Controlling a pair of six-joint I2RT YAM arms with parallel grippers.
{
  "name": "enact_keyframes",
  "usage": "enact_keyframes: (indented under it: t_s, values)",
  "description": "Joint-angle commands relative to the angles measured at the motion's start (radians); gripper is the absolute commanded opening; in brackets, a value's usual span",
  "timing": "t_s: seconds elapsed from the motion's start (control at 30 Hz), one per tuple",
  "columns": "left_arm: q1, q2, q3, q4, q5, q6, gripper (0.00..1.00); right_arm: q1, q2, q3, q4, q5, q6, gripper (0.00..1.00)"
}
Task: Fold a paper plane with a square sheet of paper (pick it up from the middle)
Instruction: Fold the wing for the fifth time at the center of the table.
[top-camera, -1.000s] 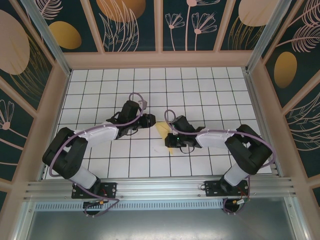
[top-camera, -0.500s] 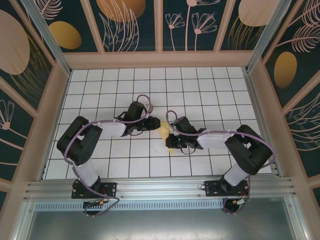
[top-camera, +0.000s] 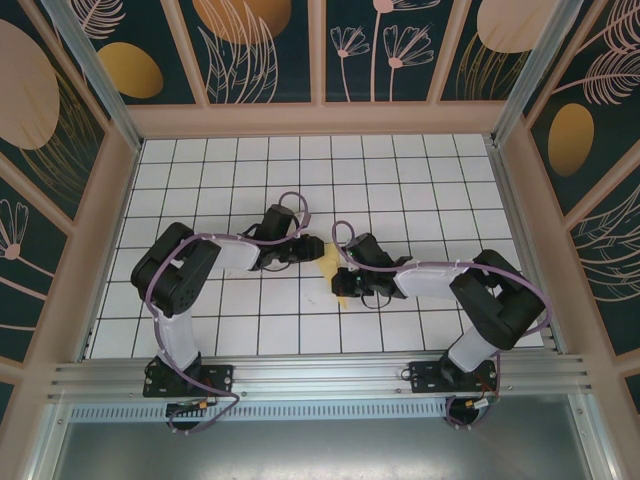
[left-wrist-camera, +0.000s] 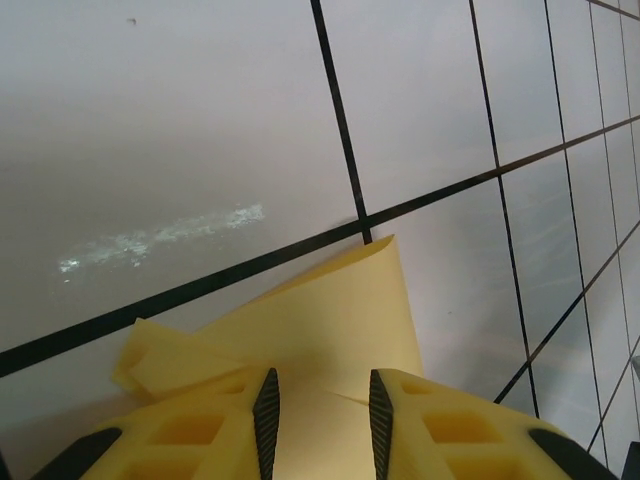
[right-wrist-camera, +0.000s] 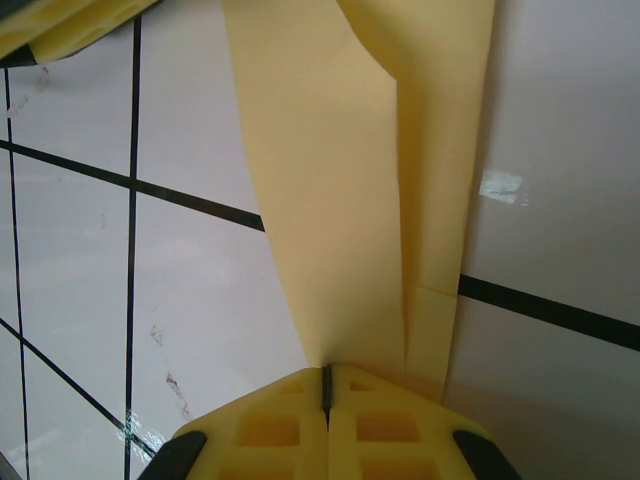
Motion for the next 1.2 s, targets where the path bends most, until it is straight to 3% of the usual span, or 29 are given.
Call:
enact_keyframes:
  t_s: [0.0, 0.2, 0.7, 0.93, 1.17]
  values:
    - [-0.002, 0.042, 0.037, -0.044, -0.111, 0.032, 0.32, -0.006, 0.001, -0.017, -0.07, 0.003, 0.0, 0.04]
    - [0.002, 0.052, 0.07, -0.111, -0.214, 0.06, 0.32, -0.006, -0.014, -0.033, -0.079, -0.012, -0.006, 0.03]
    - [0.027, 0.047, 0.211, -0.246, -0.299, 0.159, 0.34, -0.005, -0.011, -0.03, -0.065, -0.038, -0.005, 0.04]
    - [0.027, -0.126, 0.199, -0.286, -0.298, 0.145, 0.37, -0.006, -0.04, 0.035, -0.116, -0.029, -0.009, 0.06]
    - [0.027, -0.339, 0.033, -0.225, -0.224, 0.022, 0.4, -0.006, -0.168, 0.087, -0.161, -0.031, -0.036, 0.12]
